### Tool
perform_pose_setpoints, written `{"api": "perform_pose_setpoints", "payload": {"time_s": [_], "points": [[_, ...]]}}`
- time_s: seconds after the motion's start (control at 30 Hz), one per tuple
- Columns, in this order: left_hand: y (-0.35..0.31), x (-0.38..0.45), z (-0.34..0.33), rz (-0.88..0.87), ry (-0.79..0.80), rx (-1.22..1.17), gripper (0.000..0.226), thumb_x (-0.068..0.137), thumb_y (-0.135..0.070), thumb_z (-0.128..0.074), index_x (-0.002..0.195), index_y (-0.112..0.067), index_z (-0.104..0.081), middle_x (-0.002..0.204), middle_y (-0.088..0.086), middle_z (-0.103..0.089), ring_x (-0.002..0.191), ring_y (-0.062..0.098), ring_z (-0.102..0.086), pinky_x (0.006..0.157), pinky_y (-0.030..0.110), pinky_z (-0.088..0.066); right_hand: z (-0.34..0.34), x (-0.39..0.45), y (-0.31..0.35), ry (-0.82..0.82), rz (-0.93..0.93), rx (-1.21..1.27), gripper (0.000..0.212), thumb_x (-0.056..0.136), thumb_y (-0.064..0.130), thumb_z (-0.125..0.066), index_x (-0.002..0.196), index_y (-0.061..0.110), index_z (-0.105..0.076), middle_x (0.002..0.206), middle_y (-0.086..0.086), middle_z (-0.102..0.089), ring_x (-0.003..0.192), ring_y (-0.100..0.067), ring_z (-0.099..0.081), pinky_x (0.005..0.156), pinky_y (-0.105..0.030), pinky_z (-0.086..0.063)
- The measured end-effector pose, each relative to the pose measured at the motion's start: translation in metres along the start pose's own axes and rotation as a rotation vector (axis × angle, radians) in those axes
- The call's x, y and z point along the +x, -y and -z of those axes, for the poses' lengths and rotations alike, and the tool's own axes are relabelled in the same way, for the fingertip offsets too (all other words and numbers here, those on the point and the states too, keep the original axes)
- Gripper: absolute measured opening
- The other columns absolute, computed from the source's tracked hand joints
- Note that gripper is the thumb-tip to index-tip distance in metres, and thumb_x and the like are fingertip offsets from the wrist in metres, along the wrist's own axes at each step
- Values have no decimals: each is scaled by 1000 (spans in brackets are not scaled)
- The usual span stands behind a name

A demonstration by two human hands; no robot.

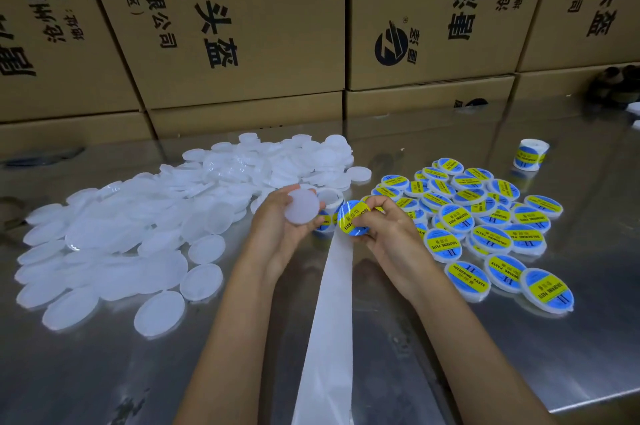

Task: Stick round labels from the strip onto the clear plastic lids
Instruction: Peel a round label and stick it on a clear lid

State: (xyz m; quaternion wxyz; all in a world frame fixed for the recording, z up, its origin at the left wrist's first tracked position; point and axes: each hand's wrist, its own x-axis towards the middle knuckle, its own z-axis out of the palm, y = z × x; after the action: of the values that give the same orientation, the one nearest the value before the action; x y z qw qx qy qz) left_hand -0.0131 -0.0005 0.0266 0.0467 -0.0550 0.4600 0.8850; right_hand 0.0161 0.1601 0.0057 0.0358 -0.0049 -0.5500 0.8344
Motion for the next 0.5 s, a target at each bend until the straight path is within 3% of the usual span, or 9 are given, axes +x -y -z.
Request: {"api": "perform_pose_setpoints", "payload": {"time_s": [0.1,0.2,0.3,0.4,0.5], "points": [[1,-3,-1,-49,94,117,34,101,9,-37,126,-6,-54,121,21,-64,95,36,-70,71,34,-62,0,-2,2,28,32,30,25,87,-10,-59,93,14,-52,81,-9,-61,74,-17,-61,70,-25,-52],[3,-4,-2,-65,192,186,48,95,18,-39,127,-10,-59,127,25,-64,105,32,-72,82,34,-61,-1,-4,4,64,97,40,24,88,-8,-60,94,14,-54,88,-9,-67,75,-15,-65,69,-24,-52],[5,-4,-6,-16,291,97,38,99,4,-38,128,-10,-60,130,27,-63,111,36,-68,92,42,-59,-3,-5,7,65,168,-13,22,88,-6,-62,94,13,-54,98,-6,-74,83,-18,-66,71,-27,-51],[6,-6,-11,43,331,-7,34,93,-15,-53,125,-6,-61,127,29,-64,111,41,-66,100,51,-53,-5,-5,7,-9,206,-64,20,87,-3,-67,91,14,-58,95,-8,-74,86,-21,-66,74,-36,-50],[11,-7,-15,61,343,-21,34,97,-15,-49,128,-5,-59,129,27,-64,112,40,-65,95,51,-55,-9,-5,5,-77,224,-84,20,84,0,-71,89,16,-60,94,-10,-73,85,-19,-68,74,-38,-51]]}}
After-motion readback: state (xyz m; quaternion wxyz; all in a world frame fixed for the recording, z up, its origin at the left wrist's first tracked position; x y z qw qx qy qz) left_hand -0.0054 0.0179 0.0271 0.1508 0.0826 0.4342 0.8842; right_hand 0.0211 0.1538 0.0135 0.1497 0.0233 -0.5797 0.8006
